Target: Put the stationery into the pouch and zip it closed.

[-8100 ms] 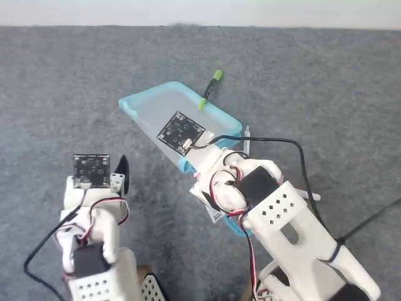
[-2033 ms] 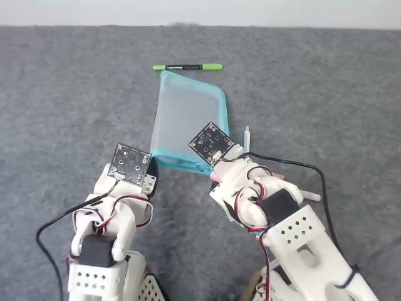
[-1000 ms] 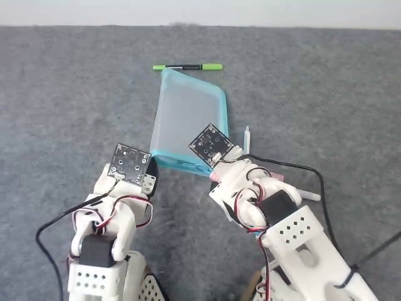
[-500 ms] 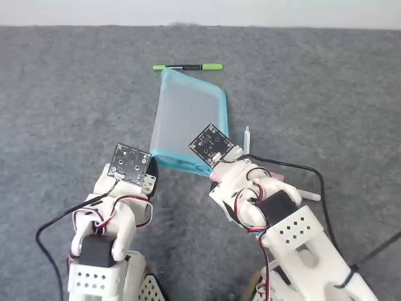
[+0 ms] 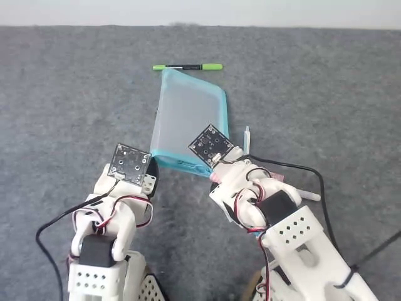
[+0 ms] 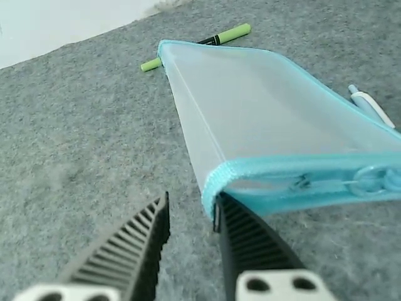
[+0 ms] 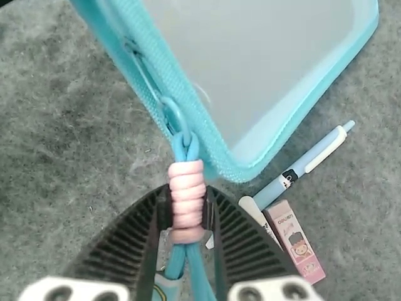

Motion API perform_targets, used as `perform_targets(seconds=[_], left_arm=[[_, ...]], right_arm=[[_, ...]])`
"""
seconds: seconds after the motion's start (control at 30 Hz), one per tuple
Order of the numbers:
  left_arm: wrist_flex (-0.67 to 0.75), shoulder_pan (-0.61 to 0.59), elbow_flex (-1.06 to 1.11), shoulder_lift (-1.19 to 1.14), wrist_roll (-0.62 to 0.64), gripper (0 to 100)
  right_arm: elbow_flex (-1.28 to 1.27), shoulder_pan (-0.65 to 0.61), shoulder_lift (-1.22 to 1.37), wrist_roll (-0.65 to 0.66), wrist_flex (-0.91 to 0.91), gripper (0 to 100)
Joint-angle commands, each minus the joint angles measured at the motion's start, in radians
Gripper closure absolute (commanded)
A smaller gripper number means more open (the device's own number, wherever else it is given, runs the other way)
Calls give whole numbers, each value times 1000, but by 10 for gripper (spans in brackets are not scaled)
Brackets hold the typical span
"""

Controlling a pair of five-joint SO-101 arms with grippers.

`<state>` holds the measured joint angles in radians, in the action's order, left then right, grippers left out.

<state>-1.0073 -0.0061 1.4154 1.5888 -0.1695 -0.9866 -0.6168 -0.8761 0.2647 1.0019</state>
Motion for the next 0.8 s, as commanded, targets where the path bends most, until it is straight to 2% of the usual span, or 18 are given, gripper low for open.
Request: perform_targets(seconds=[0.0,0.17,0.33,0.47,0.67,0.77], left_arm=[[26,-15,-12,14,14,895],[28,-9,-12,14,14,880],[38,-8,5,14,15,772],[101,-8,47,8,15,768],[114,-6,51,8,18,767],[112,40,51,8,18,766]], right_arm=[[12,-2,-5,-11,24,991],[15,-7,-108,-11,84,991],[15,-7,-317,-3,174,991],[28,-12,-424,-2,234,991],[43,-128,-420,26,266,991],[44,-143,-420,29,263,991]])
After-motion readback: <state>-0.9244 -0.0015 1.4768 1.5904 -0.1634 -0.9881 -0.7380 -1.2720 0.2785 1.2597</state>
